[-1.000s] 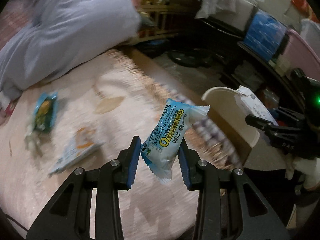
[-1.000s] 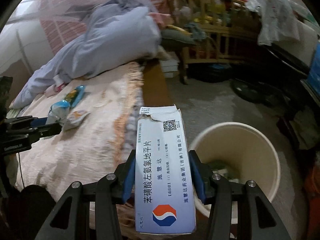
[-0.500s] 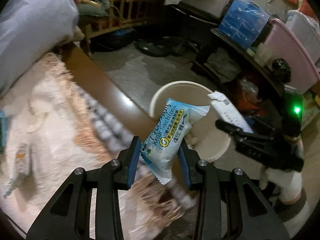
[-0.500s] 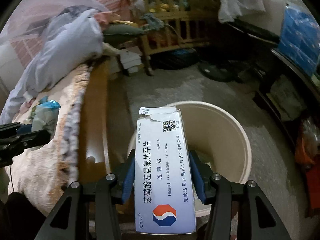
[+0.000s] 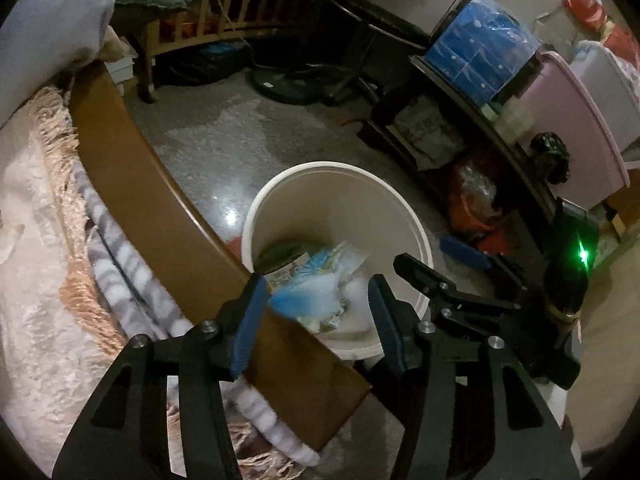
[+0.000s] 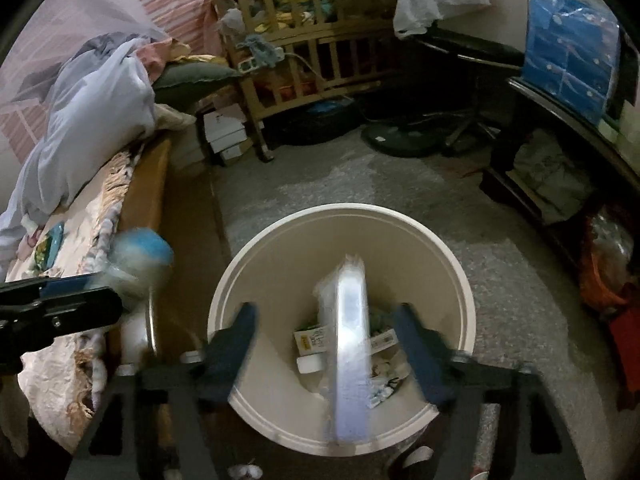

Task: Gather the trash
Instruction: 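Open both tools to drop the items into the bucket, then move both tools back over the bed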

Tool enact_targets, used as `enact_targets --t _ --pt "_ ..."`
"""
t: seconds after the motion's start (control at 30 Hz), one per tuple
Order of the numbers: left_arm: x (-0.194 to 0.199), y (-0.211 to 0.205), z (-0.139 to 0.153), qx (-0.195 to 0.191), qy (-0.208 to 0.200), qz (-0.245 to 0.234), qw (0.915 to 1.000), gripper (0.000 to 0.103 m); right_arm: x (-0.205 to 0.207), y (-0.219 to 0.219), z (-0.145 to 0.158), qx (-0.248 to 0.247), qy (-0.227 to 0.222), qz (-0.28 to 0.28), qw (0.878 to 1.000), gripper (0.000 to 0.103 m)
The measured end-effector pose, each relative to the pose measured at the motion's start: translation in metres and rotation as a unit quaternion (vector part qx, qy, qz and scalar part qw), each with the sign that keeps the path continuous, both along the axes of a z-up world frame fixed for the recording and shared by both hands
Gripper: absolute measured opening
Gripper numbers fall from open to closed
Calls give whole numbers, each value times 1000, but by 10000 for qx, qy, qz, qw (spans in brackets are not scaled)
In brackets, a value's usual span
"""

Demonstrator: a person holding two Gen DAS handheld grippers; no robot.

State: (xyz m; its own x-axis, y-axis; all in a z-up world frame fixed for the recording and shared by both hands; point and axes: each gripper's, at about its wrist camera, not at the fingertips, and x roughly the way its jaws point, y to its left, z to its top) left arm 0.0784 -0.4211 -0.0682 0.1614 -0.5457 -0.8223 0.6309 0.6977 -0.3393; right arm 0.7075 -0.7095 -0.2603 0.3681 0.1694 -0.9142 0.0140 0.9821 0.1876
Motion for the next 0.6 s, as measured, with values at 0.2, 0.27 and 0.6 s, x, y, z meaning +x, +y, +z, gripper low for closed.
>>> enact_targets --t 0.2,0.27,0.6 --pt "0 23 6 172 -264 208 9993 51 -3 5 -2 81 78 80 9999 76" --pt "-1 33 10 308 -473 309 9979 51 -4 8 -1 133 81 117 9998 76" --pt "7 102 15 731 -1017 827 9887 51 -12 52 24 428 -121 509 9977 76"
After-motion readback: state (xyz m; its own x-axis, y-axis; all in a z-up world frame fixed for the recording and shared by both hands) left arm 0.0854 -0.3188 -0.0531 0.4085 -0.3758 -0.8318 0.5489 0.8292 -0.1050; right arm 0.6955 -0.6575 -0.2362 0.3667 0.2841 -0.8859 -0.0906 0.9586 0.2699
